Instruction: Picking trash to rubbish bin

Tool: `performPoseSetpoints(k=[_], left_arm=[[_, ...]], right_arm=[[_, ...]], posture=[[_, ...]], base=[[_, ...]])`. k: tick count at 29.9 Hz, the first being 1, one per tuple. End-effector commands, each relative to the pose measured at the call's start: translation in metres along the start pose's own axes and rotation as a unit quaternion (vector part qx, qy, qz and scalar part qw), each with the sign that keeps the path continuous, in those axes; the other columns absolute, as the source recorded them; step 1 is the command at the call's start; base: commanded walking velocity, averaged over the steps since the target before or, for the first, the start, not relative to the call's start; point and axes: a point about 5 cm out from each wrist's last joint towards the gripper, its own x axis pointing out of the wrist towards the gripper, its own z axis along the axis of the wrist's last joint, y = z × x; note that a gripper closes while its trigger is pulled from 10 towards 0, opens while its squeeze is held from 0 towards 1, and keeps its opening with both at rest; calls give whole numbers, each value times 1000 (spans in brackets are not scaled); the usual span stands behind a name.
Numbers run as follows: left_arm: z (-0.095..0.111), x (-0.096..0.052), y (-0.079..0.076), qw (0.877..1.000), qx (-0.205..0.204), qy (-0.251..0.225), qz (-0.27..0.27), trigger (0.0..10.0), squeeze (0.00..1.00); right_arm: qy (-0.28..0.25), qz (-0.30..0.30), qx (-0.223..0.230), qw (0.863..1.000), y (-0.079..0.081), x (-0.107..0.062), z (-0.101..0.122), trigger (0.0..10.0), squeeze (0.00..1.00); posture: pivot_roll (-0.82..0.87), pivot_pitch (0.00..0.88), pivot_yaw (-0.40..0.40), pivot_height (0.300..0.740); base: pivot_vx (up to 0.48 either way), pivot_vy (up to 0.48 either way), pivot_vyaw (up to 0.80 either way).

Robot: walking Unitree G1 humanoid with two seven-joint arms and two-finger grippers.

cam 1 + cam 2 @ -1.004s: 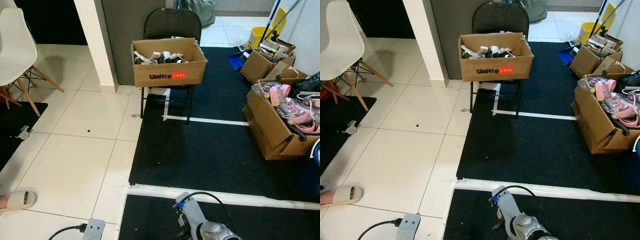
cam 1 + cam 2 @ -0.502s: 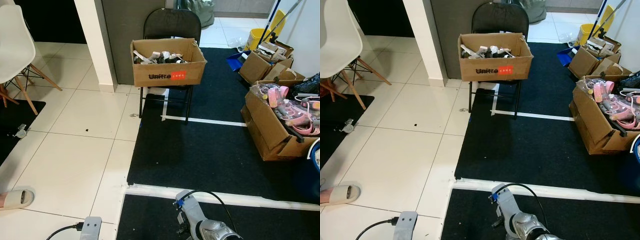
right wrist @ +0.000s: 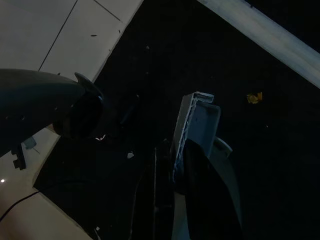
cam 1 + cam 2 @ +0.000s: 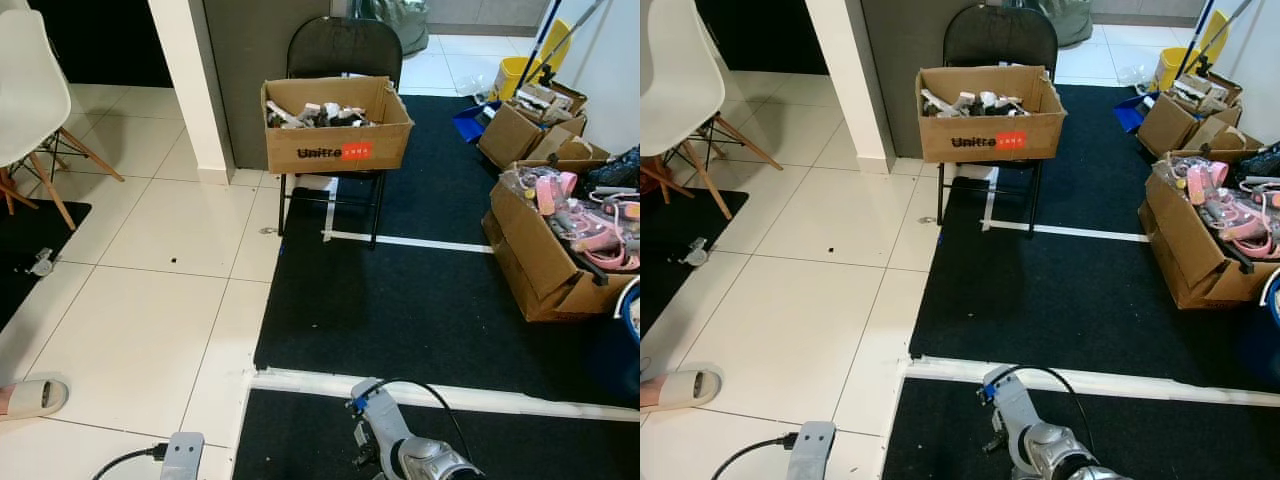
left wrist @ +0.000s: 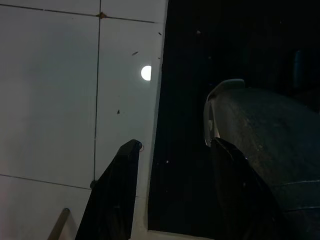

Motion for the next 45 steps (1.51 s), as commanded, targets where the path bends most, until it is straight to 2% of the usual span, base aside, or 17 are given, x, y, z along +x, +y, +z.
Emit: performPoseSetpoints(k=[1,3,8,9,10,13,16,19,22,26,28,31,33,36,39,42,45], left_arm=[[-9,0,-15,1000,-8,15,-23,10000,0],[-9,0,-15,1000,-8,15,-23,10000,0],[9,1,0,1000,-9,-18,8,10000,0],[14,1,5,999,-38,-28,22,10000,0],[30,2,13,994,-85,-56,43,10000,0],[44,2,17,990,-107,-80,50,10000,0],[51,3,18,988,-112,-89,51,10000,0],[56,2,22,984,-137,-101,51,10000,0],[63,-1,37,975,-176,-120,67,10000,0],[69,-3,44,975,-166,-129,73,10000,0],[75,-3,47,978,-143,-136,72,10000,0],[78,-4,50,978,-134,-141,72,10000,0],[77,-5,52,978,-131,-142,73,10000,0],[76,-6,57,979,-118,-145,77,10000,0],[77,-8,62,980,-97,-150,87,10000,0],[77,-13,75,972,-121,-171,107,10000,0],[71,-15,80,970,-129,-170,117,10000,0]], right_arm=[[4,4,6,1000,2,1,-1,10000,0],[4,4,6,1000,2,1,-1,10000,0],[-40,-10,8,999,-5,0,23,10000,0],[-54,-10,1,998,-6,0,33,10000,0],[-82,-19,-16,996,-7,-1,53,10000,0],[-89,-26,-44,995,-8,-2,68,10000,0],[-101,-15,-44,994,-6,-3,76,10000,0],[-102,-17,-28,994,-9,-3,80,10000,0],[-118,-22,7,993,-9,-4,91,10000,0],[-131,-18,24,991,-6,-5,102,10000,0],[-164,-22,55,985,-8,-9,121,10000,0],[-179,-33,29,983,-9,-12,135,10000,0],[-173,-31,14,984,-6,-11,135,10000,0],[-146,-24,-39,988,6,-5,127,10000,0],[-139,-12,-37,990,13,-2,120,10000,0],[-119,-13,-42,992,14,2,102,10000,0],[-113,-23,-24,993,9,2,92,10000,0]], posture=[[50,57,-1,740],[50,57,-1,740],[61,72,-14,740],[62,70,-18,740],[67,49,-25,740],[78,42,-27,740],[84,29,-30,740],[92,35,-31,740],[100,7,-25,740],[113,7,-19,740],[116,3,-8,740],[117,0,0,740],[112,8,5,740],[112,31,5,740],[151,91,-19,740],[169,131,-27,740],[175,146,-28,740]], base=[[0,0,0],[0,0,0],[0,0,0],[0,0,0],[0,0,0],[0,0,0],[0,0,0],[0,0,0],[0,0,0],[0,0,0],[0,0,0],[0,0,0],[0,0,0],[0,0,0],[0,0,0],[0,0,0],[0,0,0]])
